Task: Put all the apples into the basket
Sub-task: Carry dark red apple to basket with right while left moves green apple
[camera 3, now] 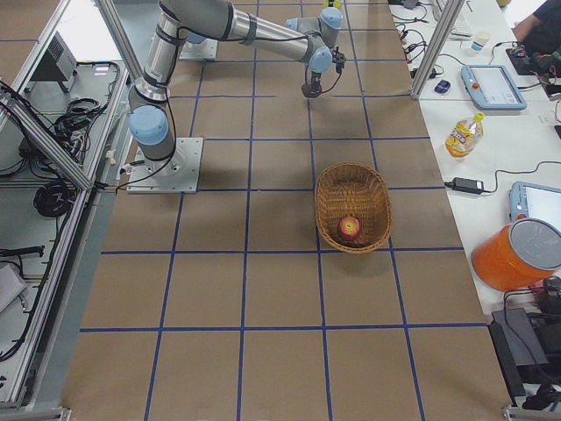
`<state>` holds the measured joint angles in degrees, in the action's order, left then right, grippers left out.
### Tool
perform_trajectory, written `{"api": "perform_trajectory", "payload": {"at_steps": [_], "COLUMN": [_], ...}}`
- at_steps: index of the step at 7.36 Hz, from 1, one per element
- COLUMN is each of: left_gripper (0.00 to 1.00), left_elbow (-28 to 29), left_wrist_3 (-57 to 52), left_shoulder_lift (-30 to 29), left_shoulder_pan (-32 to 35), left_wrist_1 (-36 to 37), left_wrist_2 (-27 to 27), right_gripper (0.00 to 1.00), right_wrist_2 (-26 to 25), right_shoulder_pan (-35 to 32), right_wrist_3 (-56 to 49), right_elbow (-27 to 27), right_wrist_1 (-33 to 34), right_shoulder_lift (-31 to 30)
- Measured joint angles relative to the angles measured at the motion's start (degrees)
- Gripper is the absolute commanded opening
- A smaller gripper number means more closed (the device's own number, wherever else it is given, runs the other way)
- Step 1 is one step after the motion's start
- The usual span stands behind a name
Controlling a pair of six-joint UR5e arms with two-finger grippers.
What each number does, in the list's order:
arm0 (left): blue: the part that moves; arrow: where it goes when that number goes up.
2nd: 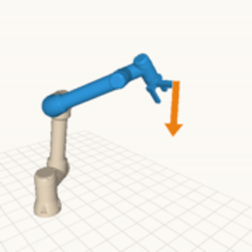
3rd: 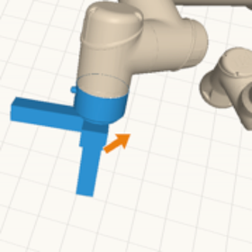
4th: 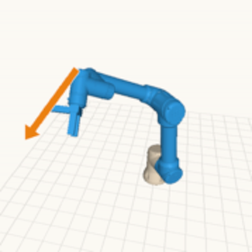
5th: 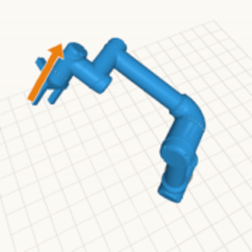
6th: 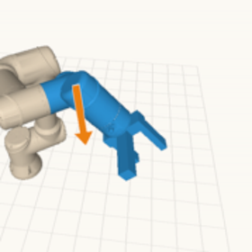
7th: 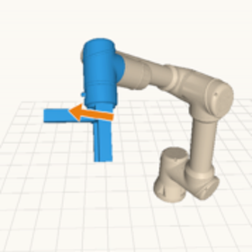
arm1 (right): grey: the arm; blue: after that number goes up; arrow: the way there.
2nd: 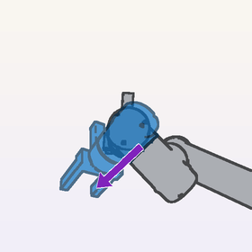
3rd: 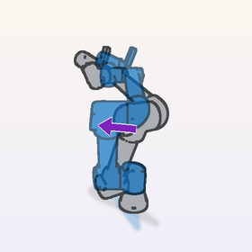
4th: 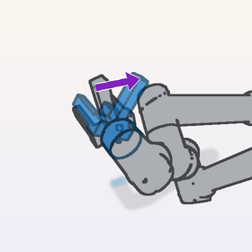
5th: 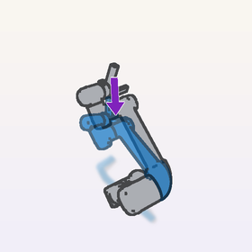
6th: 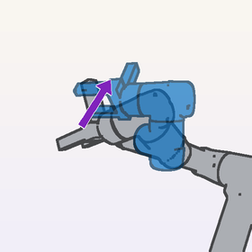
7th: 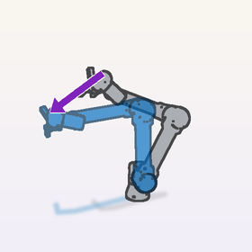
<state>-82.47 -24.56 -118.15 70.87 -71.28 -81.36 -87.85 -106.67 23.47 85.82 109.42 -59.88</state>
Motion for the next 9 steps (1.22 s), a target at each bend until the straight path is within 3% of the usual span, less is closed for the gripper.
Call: {"api": "perform_trajectory", "payload": {"at_steps": [3,5,6,7,8,9], "left_gripper": [0.00,0.00,0.31,0.74,0.93,0.97], "left_elbow": [-0.04,-0.44,-0.51,-0.68,-1.16,-2.02], "left_wrist_3": [23.88,41.11,46.77,49.53,50.74,51.29], "left_shoulder_lift": [-0.11,-2.54,-4.53,-6.04,-6.72,-6.46], "left_shoulder_pan": [17.39,28.61,32.67,35.51,37.53,39.18], "left_wrist_1": [4.02,9.73,11.72,12.82,13.21,13.32], "left_wrist_2": [1.62,1.56,1.22,0.80,-0.39,-2.79], "right_gripper": [0.00,0.00,0.00,0.00,0.00,0.00], "right_wrist_2": [-4.10,-8.16,-9.04,-10.00,-11.33,-12.28], "right_shoulder_pan": [13.51,25.41,30.70,34.67,37.25,38.95], "right_wrist_3": [-9.53,-24.60,-32.59,-38.45,-42.26,-44.04], "right_elbow": [0.00,0.04,-0.06,-0.15,-0.26,-0.44], "right_wrist_1": [-10.29,-10.94,-9.39,-6.20,-2.67,-0.04], "right_shoulder_lift": [-9.51,-11.25,-10.49,-8.72,-6.66,-4.79]}}
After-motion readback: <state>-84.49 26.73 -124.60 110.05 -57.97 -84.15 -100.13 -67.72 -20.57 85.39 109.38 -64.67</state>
